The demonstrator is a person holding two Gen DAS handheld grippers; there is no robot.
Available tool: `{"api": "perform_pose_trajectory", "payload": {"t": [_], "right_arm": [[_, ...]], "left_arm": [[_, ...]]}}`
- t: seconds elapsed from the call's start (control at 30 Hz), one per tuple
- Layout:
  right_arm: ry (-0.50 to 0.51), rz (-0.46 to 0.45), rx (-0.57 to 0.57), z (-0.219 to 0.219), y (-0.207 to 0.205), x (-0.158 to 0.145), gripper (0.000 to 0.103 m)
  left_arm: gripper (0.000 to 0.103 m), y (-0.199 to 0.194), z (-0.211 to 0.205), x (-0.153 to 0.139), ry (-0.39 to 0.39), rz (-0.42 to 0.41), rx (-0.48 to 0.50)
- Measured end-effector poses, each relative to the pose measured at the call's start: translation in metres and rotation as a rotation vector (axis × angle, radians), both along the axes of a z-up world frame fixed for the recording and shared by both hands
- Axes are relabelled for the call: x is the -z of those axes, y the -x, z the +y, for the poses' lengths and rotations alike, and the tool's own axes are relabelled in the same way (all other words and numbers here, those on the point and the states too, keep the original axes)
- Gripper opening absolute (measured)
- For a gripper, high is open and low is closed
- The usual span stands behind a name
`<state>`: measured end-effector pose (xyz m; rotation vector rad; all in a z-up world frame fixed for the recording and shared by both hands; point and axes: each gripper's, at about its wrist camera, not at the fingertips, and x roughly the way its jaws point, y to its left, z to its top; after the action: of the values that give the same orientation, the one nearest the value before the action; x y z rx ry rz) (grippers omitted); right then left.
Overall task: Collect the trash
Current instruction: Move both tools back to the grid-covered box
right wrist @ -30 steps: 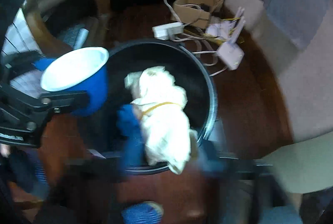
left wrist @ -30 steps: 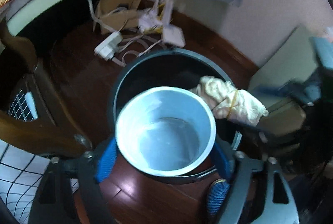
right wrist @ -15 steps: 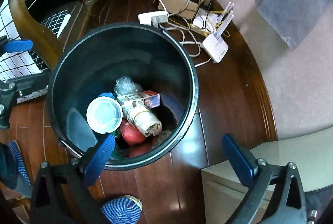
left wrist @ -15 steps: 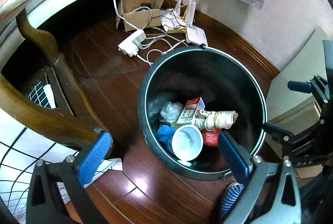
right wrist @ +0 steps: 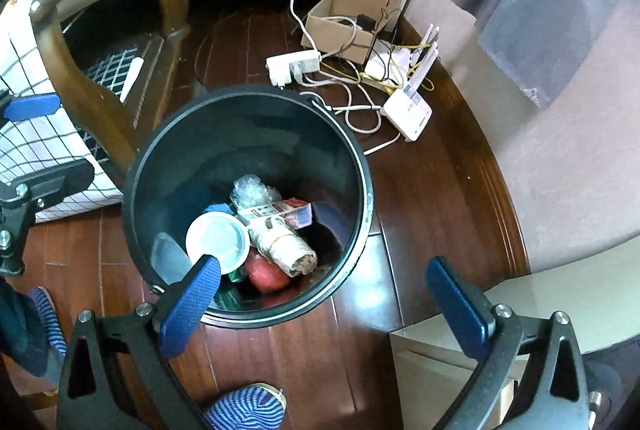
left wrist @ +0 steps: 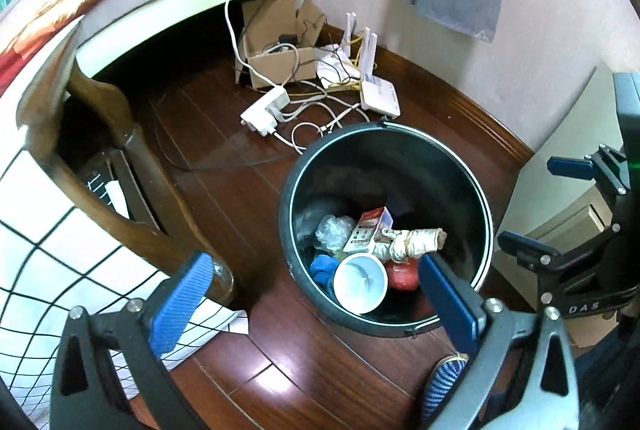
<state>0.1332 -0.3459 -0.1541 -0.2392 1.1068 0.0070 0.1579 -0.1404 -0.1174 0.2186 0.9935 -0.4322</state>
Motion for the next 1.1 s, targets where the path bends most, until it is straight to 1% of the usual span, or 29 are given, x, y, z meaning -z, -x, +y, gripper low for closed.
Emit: {"api": "perform_pose_trajectory", "payload": {"t": [0.33,0.53,0.7,0.87,1.1], "right_arm": [[-0.048,-0.074,-0.003,0.009,0.011,-0.031,0.103],[-0.117,-0.126,0.026,0.01,0.012,-0.05,0.103],[-0.171,-0.184,0.035,0.015,0.011,-0.071,0.103],[-0.195,-0.257,-0.008,0.038,0.009,-0.093,0.103],[-0.211,-0.304,-0.09,0.079,-0.007,-0.109,0.103]], "left_arm": [[0.103,0.013,0.016,-0.024,0.011,-0.05,-0.027],[0.103,0.02,0.028,-0.04,0.016,-0.091,-0.044],[0.103,0.024,0.043,-0.055,0.032,-0.129,-0.083],[0.103,0.026,0.061,-0.068,0.046,-0.162,-0.126],[0.103,0.028,0.099,-0.085,0.053,-0.21,-0.224]]}}
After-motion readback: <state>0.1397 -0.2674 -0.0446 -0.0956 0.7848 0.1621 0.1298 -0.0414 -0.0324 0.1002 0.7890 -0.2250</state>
